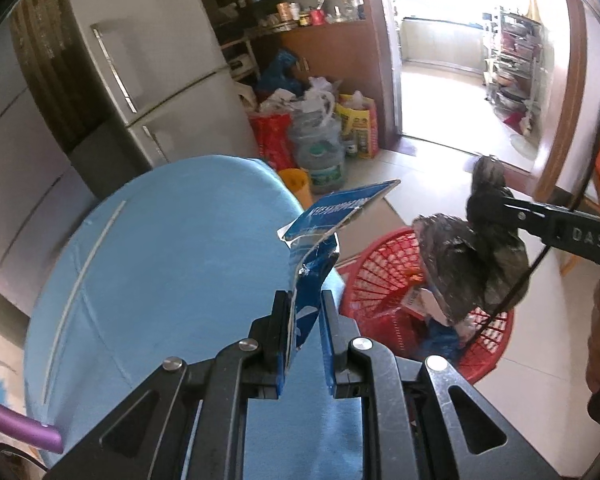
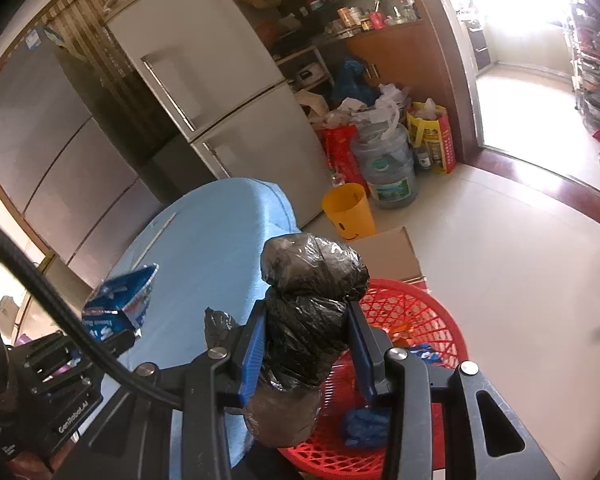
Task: Collect trash
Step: 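Open both grippers to drop the wrapper and black bag into the basket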
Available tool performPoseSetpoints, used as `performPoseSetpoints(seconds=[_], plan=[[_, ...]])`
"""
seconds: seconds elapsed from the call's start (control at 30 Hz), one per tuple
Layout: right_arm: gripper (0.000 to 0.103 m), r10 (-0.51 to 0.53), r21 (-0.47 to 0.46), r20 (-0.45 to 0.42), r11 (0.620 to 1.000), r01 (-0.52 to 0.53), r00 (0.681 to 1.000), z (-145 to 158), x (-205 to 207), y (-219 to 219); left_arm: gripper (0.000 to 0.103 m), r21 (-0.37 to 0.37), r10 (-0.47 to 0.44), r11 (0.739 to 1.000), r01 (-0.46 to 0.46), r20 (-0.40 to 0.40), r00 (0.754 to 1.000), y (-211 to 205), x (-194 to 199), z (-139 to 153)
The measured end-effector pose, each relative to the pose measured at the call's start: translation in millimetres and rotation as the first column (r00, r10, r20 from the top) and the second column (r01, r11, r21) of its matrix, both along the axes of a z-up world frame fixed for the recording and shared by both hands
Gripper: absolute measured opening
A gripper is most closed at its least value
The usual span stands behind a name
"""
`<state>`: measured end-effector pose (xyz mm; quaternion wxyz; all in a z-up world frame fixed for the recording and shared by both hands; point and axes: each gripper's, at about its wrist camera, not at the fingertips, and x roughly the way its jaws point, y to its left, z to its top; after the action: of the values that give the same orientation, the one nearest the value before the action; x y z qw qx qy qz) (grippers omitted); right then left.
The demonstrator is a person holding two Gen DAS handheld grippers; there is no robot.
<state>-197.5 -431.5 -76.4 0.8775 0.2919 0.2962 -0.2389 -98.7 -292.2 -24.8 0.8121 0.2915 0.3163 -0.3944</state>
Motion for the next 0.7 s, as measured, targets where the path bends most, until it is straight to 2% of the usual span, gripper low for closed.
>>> performPoseSetpoints(seconds=[0.2,0.3,0.53,0.57,0.6,0.67,0.7], plan=[[0.042,-0.048,0.000,-0.036,0.999,0.048,0.998,-9,-4,-14,0.016,0.010,-0.069,0.998,0.069,-0.015,0.998,-10,-12,-8],[0.042,-0.076,-0.004,-0.073,0.997,0.076,0.994,-18,-6,-20,0.016,0.014,-0.115,0.993,0.116,-0.049,0.992,-15,-17,-14],[0.045,-0.101,0.029,-0.123,0.994,0.105,0.987,-37,-8,-29,0.018,0.015,-0.170,0.984,0.176,-0.187,0.968,-21,-17,-31],[0.047,-0.102,0.037,-0.132,0.994,0.108,0.986,-39,-8,-30,0.024,0.012,-0.170,0.984,0.176,-0.209,0.963,-22,-16,-32],[0.052,-0.103,0.048,-0.136,0.993,0.110,0.985,-41,-8,-31,0.035,0.008,-0.167,0.985,0.173,-0.225,0.960,-22,-14,-33],[0.054,-0.106,0.064,-0.136,0.991,0.116,0.985,-43,-9,-32,0.050,-0.002,-0.156,0.987,0.160,-0.232,0.960,-20,-12,-33],[0.054,-0.107,0.069,-0.136,0.991,0.117,0.985,-44,-9,-31,0.053,-0.006,-0.150,0.988,0.153,-0.226,0.963,-18,-11,-32]])
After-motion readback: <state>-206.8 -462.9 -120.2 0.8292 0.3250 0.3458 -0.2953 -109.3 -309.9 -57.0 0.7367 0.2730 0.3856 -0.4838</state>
